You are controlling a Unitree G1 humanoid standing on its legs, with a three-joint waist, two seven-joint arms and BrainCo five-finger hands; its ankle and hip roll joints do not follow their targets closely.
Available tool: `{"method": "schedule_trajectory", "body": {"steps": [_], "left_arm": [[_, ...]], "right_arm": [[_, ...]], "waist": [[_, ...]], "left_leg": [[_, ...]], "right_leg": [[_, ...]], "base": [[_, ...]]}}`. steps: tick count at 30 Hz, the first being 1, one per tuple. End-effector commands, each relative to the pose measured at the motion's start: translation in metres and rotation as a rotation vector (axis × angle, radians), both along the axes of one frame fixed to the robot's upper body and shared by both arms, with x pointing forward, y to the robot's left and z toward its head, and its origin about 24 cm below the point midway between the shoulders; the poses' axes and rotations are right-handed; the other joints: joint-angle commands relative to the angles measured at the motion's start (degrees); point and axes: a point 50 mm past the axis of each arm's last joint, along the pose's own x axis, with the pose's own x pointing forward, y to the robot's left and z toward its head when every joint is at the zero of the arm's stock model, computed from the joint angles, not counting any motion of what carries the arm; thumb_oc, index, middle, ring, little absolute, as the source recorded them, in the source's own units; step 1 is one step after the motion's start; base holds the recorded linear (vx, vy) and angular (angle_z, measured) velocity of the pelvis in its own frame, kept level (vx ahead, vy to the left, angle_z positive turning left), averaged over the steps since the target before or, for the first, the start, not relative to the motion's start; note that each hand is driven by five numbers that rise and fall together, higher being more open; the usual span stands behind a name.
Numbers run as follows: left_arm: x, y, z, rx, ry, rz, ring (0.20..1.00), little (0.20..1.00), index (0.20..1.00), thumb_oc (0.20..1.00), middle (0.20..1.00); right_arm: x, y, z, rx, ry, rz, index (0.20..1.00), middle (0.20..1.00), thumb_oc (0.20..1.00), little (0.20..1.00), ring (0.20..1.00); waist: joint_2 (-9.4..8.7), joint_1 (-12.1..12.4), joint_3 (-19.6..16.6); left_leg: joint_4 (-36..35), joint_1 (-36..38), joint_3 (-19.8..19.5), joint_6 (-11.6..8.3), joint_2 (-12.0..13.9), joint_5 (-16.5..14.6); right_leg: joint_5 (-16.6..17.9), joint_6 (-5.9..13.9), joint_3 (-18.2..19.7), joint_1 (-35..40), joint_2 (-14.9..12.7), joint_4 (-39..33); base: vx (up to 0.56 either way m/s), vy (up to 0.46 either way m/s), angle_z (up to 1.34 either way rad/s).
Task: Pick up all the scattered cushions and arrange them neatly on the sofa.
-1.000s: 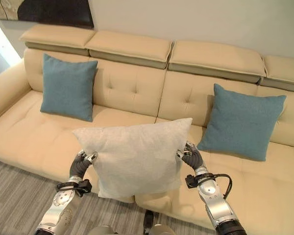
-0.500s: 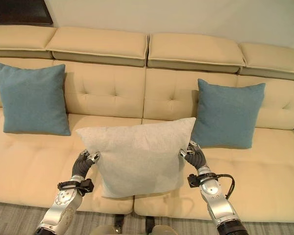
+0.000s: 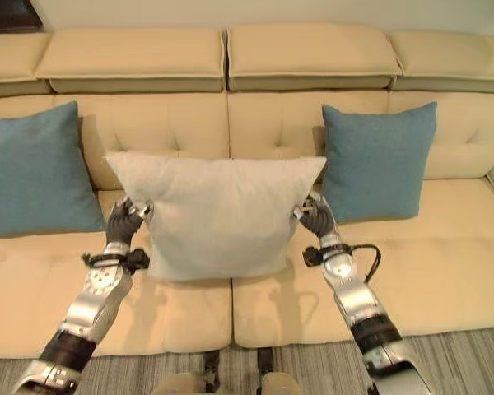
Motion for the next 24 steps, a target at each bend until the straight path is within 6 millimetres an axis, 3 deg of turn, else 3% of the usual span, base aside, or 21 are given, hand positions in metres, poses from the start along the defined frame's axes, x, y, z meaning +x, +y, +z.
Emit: {"method": "schedule_trajectory", "body": {"steps": [1, 4, 6, 10, 13, 24], "left_arm": [[0.03, -0.028, 0.091, 0.063, -0.366, -0.041, 0.2, 0.2, 0.2, 0.2, 0.2], [0.042, -0.035, 0.117, 0.077, -0.421, -0.023, 0.2, 0.2, 0.2, 0.2, 0.2], [0.045, -0.037, 0.126, 0.073, -0.439, -0.015, 0.2, 0.2, 0.2, 0.2, 0.2], [0.059, -0.036, 0.171, 0.089, -0.517, 0.025, 0.2, 0.2, 0.2, 0.2, 0.2], [0.061, -0.035, 0.193, 0.103, -0.563, 0.042, 0.2, 0.2, 0.2, 0.2, 0.2], [0.066, -0.039, 0.221, 0.142, -0.598, 0.052, 0.2, 0.2, 0.2, 0.2, 0.2]], "right_arm": [[0.026, 0.038, 0.089, 0.102, -0.306, 0.112, 0.2, 0.2, 0.2, 0.2, 0.2], [0.037, 0.044, 0.119, 0.114, -0.371, 0.102, 0.2, 0.2, 0.2, 0.2, 0.2], [0.04, 0.047, 0.129, 0.126, -0.393, 0.101, 0.2, 0.2, 0.2, 0.2, 0.2], [0.05, 0.06, 0.175, 0.095, -0.484, 0.099, 0.2, 0.2, 0.2, 0.2, 0.2], [0.053, 0.067, 0.194, 0.06, -0.515, 0.097, 0.2, 0.2, 0.2, 0.2, 0.2], [0.062, 0.076, 0.205, -0.006, -0.5, 0.088, 0.2, 0.2, 0.2, 0.2, 0.2]], "waist": [[-1.98, 0.7, 0.7], [-1.88, 0.8, 0.8], [-1.85, 0.8, 0.8], [-1.82, 1.3, 1.2], [-1.95, 1.6, 1.7], [-3.33, 3.1, 2.6]], "left_leg": [[3.7, -1.7, -2.3, -3.49, 1.4, -3.9], [2.3, -4.3, -2.7, -3.69, 1.5, -2.1], [1.8, -5.1, -3.0, -3.77, 1.6, -1.5], [-0.3, -8.4, -4.2, -4.61, 1.7, 0.9], [-0.4, -9.8, -5.0, -4.81, 1.3, 1.2], [1.1, -16.0, -5.7, -5.34, 1.1, 1.6]], "right_leg": [[1.0, 4.45, -2.7, -4.7, -2.3, 4.5], [1.9, 4.79, -3.3, -8.0, -2.2, 4.5], [2.2, 4.85, -3.5, -8.9, -2.2, 4.5], [3.4, 5.01, -4.6, -12.0, -2.3, 3.6], [4.1, 5.13, -4.9, -12.9, -2.4, 2.9], [7.2, 5.75, -5.8, -16.3, -2.8, -1.1]], "base": [[-0.08, -0.024, -0.03], [-0.03, -0.004, -0.01], [0.0, 0.0, 0.0], [0.01, -0.003, 0.11], [0.03, 0.008, 0.15], [0.01, -0.006, 0.05]]}}
